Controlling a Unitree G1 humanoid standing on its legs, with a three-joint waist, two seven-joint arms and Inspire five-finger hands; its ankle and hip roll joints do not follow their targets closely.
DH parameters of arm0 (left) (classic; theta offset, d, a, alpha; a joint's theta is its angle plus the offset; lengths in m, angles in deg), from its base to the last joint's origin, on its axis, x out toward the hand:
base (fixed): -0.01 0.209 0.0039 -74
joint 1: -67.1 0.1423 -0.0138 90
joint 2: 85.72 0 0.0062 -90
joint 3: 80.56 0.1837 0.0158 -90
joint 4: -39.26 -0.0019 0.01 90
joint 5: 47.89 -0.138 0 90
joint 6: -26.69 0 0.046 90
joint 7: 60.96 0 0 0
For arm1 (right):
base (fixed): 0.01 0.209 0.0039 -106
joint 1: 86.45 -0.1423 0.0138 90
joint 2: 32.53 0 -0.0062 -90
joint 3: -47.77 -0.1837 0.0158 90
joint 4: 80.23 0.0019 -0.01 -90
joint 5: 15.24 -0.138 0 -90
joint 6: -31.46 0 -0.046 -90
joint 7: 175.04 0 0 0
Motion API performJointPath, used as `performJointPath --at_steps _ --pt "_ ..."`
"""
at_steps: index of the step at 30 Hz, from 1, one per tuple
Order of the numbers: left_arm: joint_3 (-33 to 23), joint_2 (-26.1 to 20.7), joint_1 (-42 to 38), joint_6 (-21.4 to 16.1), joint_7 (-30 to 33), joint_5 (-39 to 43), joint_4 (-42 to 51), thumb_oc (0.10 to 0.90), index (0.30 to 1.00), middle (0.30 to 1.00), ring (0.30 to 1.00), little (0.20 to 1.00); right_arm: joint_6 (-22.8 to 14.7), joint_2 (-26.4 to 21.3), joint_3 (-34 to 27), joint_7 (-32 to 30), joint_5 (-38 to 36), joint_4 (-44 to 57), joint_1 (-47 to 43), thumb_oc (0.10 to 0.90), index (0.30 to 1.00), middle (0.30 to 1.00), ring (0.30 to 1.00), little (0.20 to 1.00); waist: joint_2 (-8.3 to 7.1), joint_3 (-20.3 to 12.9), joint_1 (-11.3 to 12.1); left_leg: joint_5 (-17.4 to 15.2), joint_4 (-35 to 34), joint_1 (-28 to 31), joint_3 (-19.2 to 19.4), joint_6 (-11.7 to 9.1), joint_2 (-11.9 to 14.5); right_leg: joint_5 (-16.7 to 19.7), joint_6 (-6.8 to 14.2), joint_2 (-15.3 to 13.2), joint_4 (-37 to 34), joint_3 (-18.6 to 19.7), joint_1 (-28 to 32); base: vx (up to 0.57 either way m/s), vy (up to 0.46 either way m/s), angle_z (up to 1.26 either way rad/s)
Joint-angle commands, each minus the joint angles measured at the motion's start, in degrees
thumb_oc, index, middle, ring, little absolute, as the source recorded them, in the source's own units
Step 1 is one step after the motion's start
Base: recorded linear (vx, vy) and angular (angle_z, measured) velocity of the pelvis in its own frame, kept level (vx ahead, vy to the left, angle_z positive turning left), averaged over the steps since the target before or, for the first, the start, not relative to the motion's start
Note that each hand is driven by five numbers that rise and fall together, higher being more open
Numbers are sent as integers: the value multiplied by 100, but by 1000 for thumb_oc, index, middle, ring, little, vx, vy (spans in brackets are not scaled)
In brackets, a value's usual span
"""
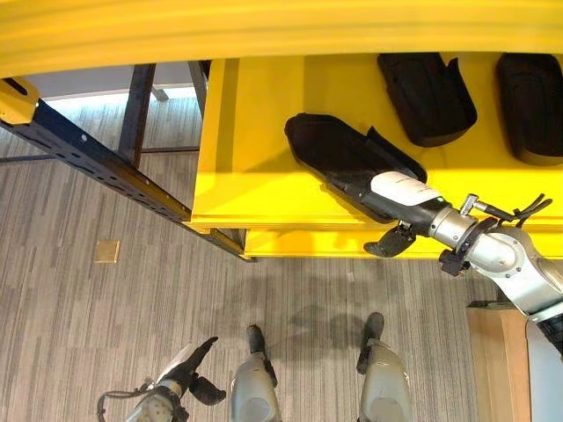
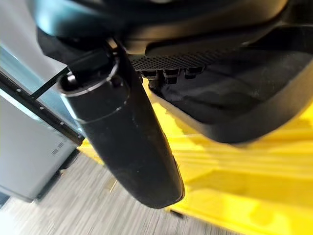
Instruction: Move parts from the plastic box to the shelf.
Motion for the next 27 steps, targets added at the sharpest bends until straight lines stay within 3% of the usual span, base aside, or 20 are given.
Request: performJointPath --at_steps 1,14,18,27 --pt "102 -276 223 67 126 216 131 900 1000 1000 1000 1000 -44 43 -346 -786 93 239 -627 900 1000 1000 1000 1000 -27 -336 56 -52 231 -68 243 175 88 -1066 51 133 817 86 99 0 0 0" --pt "55 -160 277 154 139 190 154 900 1000 1000 1000 1000 258 144 -879 -1640 302 155 -223 900 1000 1000 1000 1000 -7 -373 -65 -55 195 20 368 127 130 -1091 50 140 803 140 99 3 2 -1" --pt "46 -107 234 184 114 200 140 900 1000 1000 1000 1000 316 217 -913 -1507 449 129 -130 900 1000 1000 1000 1000 1 -368 -105 -68 205 22 397 120 141 -1101 46 127 828 167 65 1 7 -6" --pt "-74 -147 300 211 -18 210 161 900 1000 1000 1000 1000 83 -189 -840 -784 364 60 55 900 1000 1000 1000 1000 -49 -356 -144 -62 192 40 447 97 172 -1099 58 97 879 178 9 1 -7 -2"
